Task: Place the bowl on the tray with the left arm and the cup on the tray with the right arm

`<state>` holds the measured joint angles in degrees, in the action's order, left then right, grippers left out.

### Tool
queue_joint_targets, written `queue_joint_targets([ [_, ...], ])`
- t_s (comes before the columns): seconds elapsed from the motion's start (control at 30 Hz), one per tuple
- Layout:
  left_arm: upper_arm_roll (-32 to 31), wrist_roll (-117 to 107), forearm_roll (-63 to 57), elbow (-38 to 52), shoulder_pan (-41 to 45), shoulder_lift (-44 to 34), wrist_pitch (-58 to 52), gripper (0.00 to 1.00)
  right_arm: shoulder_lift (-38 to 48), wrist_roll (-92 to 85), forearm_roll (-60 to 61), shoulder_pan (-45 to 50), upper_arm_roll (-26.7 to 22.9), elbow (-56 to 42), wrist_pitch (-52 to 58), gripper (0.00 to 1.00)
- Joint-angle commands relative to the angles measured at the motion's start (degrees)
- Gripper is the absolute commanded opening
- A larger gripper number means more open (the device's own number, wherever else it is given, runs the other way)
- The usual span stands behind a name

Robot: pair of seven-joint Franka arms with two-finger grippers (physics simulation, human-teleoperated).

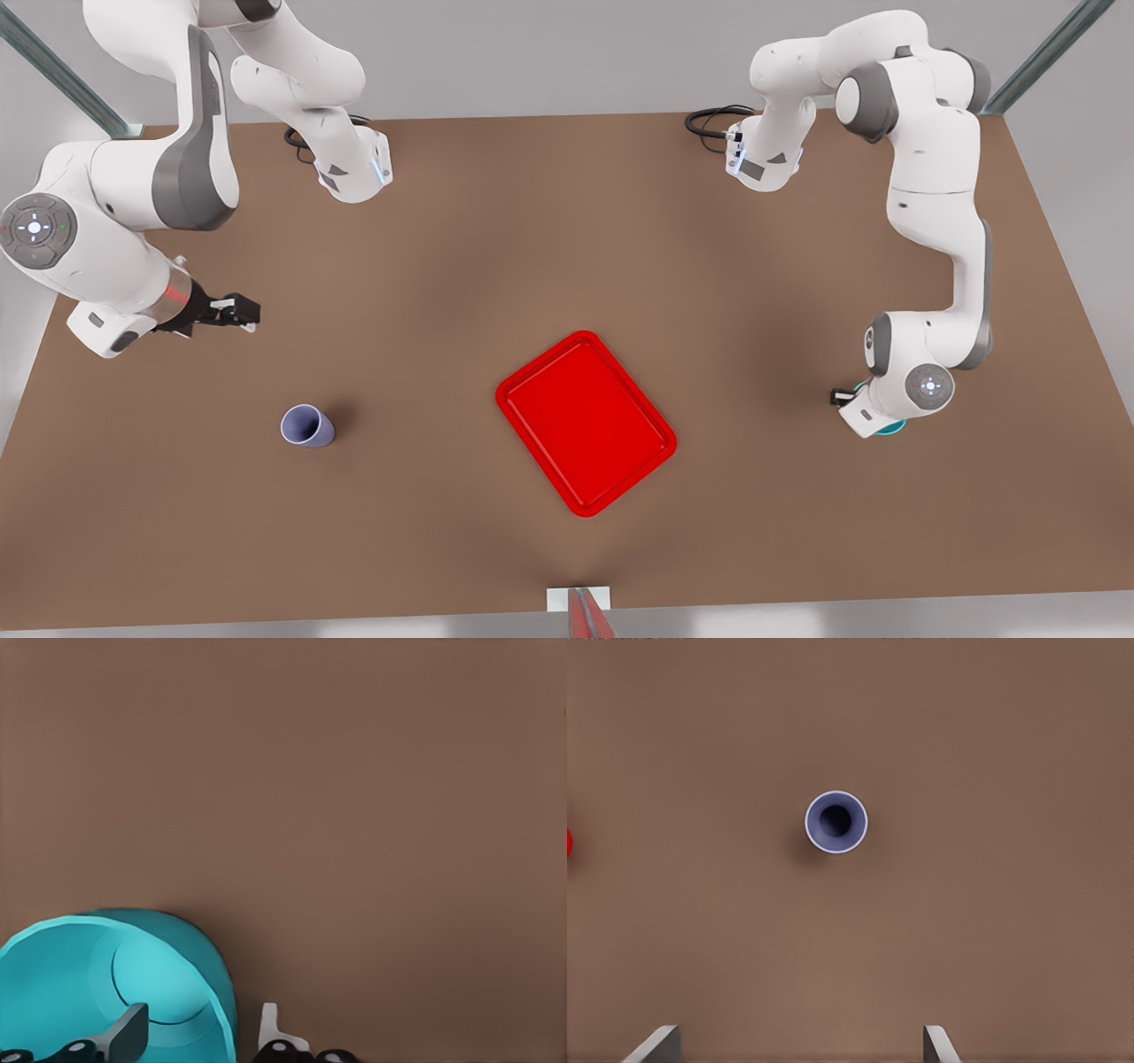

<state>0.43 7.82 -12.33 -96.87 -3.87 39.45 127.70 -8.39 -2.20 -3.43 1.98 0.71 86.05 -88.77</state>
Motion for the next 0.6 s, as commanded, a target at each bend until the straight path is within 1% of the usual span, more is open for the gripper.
queue_joint_targets([
  [0.0, 0.01, -0.09, -1.11, 0.01, 0.01, 0.01, 0.01, 0.49, -0.05, 0.0, 0.0, -0.05, 0.08, 0.0, 0.0, 1.0],
  [0.17, 0.01, -0.09, -1.2, 0.19, 0.01, 0.28, -0.08, 0.49, -0.05, 0.0, 0.0, 0.04, 0.0, 0.0, 0.0, 1.0],
  [0.23, 0.01, -0.09, -1.2, 0.19, -0.08, 0.28, -0.08, 0.42, -0.14, 0.0, 0.0, -0.05, 0.08, 0.0, -0.09, 1.0],
  [0.27, 0.01, -0.09, -1.2, 0.19, 0.01, 0.28, -0.08, 0.41, -0.14, 0.0, 0.0, -0.05, 0.08, 0.0, 0.0, 1.0],
  [0.5, 0.01, -0.18, -1.2, 0.27, 0.09, 0.45, 0.01, 0.41, -0.57, 0.0, 0.0, 0.04, 0.0, 0.0, -0.09, 1.0],
  [0.53, 0.01, -0.26, -1.2, 0.62, 0.18, 0.54, -0.08, 0.34, -0.66, 0.0, 0.0, 0.04, 0.08, 0.0, -0.09, 1.0],
  [0.57, 0.01, -0.35, -1.2, 0.62, 0.36, 0.54, -0.08, 0.33, -0.66, 0.0, 0.0, 0.04, -0.01, 0.0, -0.09, 1.0],
])
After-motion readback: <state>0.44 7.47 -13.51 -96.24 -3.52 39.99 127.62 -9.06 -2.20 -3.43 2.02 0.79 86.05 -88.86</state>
